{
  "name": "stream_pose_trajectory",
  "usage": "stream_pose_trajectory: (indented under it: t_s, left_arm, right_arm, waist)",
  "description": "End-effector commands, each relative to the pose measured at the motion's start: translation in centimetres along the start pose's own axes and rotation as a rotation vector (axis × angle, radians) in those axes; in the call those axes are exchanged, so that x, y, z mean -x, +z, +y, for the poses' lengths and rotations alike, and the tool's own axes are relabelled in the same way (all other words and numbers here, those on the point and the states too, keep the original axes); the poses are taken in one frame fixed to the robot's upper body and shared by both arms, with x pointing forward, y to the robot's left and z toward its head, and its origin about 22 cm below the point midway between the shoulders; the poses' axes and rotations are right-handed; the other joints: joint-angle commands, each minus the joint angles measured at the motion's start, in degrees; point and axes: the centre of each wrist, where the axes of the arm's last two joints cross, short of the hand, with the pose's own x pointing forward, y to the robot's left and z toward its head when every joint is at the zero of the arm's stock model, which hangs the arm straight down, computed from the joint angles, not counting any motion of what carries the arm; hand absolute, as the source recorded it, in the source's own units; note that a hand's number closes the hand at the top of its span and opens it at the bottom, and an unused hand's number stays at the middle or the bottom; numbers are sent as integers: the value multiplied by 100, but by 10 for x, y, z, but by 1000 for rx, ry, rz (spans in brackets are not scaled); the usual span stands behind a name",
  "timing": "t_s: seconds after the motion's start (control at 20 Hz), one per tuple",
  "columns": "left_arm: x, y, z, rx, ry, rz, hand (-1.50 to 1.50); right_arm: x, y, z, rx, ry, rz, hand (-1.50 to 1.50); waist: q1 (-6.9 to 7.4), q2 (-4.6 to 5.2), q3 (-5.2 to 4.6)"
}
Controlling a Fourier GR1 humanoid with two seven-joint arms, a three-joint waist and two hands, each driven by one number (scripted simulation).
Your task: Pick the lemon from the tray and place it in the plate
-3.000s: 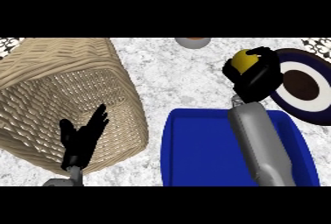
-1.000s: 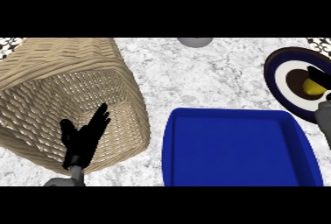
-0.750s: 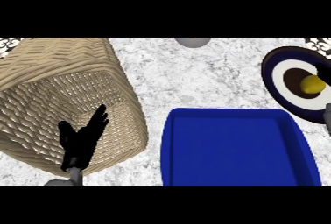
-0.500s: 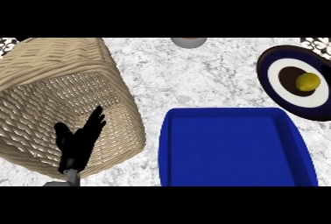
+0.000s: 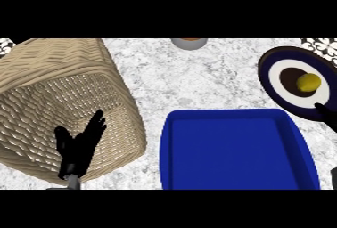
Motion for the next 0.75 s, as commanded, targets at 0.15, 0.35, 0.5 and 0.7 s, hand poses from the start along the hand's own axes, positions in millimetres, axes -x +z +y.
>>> stream_pose_trajectory:
  t_s: [0.15,0.35,0.5,0.7]
  left_arm:
    - [12,3,9,9,-4,30,0]
    - [6,-9,-12,16,3,23,0]
    - [-3,-3,0,13,-14,39,0]
    - [6,12,6,3,-3,15,0]
  right_arm:
    - [65,20,-45,-85,9,-16,-150]
    - [90,53,-57,-99,56,-12,-150]
    - [102,73,-61,-121,89,-4,-150]
    - [81,91,-48,-80,70,7,-150]
  waist:
    - [78,2,-44]
    - [59,0,-46]
    - [66,-2,-45]
    - [60,-11,-50]
